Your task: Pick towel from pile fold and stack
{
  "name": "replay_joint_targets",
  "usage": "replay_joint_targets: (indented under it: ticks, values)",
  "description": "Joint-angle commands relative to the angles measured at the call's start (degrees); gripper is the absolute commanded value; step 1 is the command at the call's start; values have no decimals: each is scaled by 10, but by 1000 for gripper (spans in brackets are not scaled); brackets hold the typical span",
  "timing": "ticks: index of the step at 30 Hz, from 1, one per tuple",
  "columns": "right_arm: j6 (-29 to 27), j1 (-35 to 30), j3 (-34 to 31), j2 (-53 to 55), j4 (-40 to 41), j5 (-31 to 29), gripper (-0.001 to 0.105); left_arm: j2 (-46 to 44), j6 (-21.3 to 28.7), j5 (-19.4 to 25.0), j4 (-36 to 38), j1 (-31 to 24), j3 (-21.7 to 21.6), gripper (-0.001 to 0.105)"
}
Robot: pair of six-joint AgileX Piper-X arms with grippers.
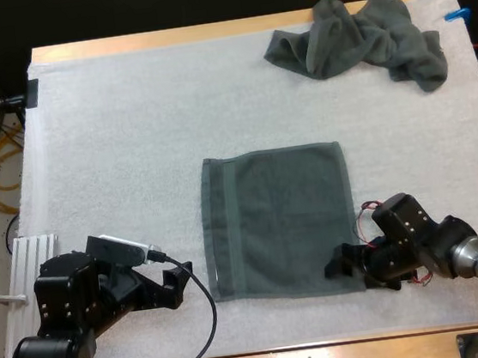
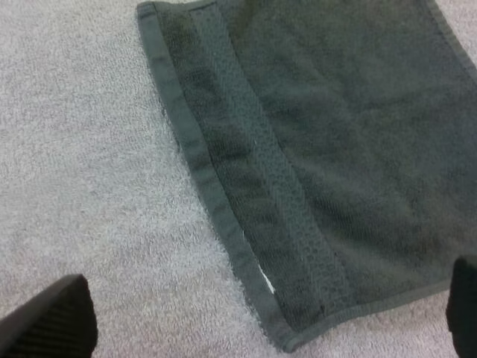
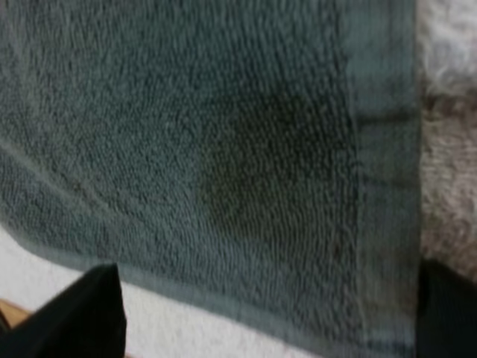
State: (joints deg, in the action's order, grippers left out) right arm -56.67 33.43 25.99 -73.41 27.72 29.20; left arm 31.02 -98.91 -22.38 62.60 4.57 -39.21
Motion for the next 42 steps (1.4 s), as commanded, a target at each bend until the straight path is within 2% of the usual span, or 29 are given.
replay_joint_targets:
  ticks: [1,4,6,10,12,14,19,22,26,28,30,42]
  values:
    - [-1,1,-3,-9,-8,0,75,-1,0,3,-4,-1,-1,93]
    - [-1,1,-3,-9,-8,-10,60,0,0,1,-4,-1,-1,93]
    - [-1,1,-3,-9,-3,-23,45,2,0,-12,-4,-1,1,93]
    - [-2,1,-3,-9,0,-42,22,16,-5,-47,-3,-1,0,93]
    - [-16,1,-3,-9,0,-50,7,31,-27,-49,-4,-1,0,93]
    - [-19,1,-3,-9,0,-50,0,46,-29,-55,-4,-1,0,93]
    - [-20,1,-3,-9,0,-50,0,90,-29,-64,-13,11,11,93]
    - [-23,1,-3,-9,0,-50,0,127,-29,-70,-32,38,44,93]
    - [-25,1,-3,-9,0,-50,0,181,-67,-75,-71,74,89,93]
    - [-25,1,-3,-9,0,-50,0,208,-90,-90,-98,85,103,93]
    - [-25,1,-3,-9,0,-50,0,247,-107,-128,-134,93,114,93]
    - [-25,1,-3,-9,0,-48,0,419,-131,-196,-242,92,118,93]
